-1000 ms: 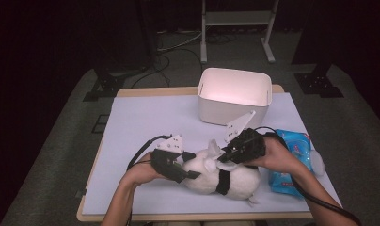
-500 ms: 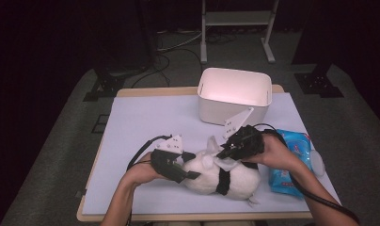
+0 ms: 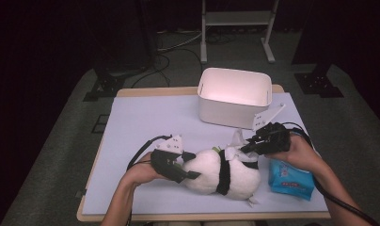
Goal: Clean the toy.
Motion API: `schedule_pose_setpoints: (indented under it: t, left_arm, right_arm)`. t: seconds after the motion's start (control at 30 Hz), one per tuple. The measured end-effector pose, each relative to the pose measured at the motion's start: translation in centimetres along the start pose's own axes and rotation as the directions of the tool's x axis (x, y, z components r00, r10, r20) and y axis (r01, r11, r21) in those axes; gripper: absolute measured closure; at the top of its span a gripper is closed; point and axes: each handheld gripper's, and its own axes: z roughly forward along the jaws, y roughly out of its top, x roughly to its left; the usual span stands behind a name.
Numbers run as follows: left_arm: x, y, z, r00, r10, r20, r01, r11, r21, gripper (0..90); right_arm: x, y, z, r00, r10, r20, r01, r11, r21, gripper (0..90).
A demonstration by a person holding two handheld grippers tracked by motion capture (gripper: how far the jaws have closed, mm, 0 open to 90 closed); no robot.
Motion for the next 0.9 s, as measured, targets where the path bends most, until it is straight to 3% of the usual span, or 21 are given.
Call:
schedule_pose_setpoints:
  t: [0.23,0.7,0.9]
  left_arm:
    - [0.0,-0.1,0.0,1.0,-0.004,0.001,0.004,1.0,0.001,35.3]
    - [-0.1,-0.1,0.0,1.0,0.001,0.005,-0.001,1.0,0.002,35.2]
    - [-0.2,0.1,0.0,1.0,0.006,0.001,-0.006,1.0,0.008,35.3]
  right_arm:
    - [-1.1,-0.5,-0.5,0.9993,0.035,0.013,-0.035,0.999,-0.013,77.4]
    - [-0.6,-3.5,-2.0,0.9955,0.093,0.015,-0.093,0.995,-0.037,77.3]
    - [0.3,-3.2,-2.1,0.9981,0.062,-0.001,-0.062,0.997,-0.034,77.2]
